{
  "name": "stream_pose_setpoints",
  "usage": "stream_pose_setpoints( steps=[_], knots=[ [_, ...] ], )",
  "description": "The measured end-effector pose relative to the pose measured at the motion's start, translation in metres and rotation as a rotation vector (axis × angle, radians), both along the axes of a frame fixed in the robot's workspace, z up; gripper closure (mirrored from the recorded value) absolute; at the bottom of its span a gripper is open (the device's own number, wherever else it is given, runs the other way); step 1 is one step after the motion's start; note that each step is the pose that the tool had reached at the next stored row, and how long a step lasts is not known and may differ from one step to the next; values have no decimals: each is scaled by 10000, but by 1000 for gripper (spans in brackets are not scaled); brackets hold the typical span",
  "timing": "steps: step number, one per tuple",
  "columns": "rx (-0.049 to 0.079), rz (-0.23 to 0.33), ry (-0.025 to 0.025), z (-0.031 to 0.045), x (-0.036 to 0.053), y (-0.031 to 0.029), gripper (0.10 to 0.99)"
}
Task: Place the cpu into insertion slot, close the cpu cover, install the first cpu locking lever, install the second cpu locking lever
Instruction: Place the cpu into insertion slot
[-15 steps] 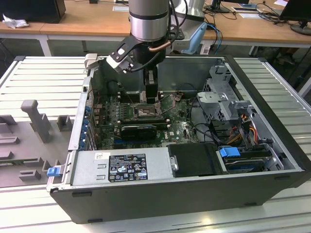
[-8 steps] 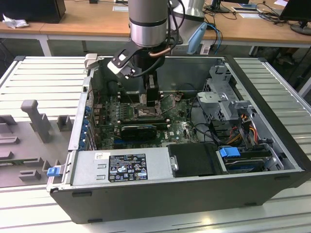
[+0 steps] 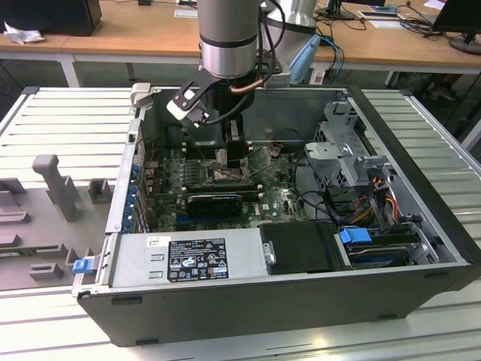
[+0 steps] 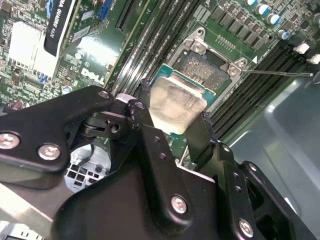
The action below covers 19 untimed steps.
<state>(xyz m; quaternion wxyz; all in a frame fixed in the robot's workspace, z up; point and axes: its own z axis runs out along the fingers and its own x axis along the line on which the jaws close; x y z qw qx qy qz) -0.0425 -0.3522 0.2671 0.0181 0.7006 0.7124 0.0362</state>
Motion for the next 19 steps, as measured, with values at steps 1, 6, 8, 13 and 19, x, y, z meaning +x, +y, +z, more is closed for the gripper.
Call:
stream_pose_setpoints(
  steps=[1, 6, 8, 13, 19],
  knots=[
    [-1, 0, 0, -11, 0, 0, 557],
    [0, 2, -2, -95, -2, 48, 557],
    [-2, 10, -1, -107, -3, 75, 557],
    [1, 14, -2, -144, -4, 97, 557],
    [-2, 16, -1, -184, -3, 172, 557]
  ],
)
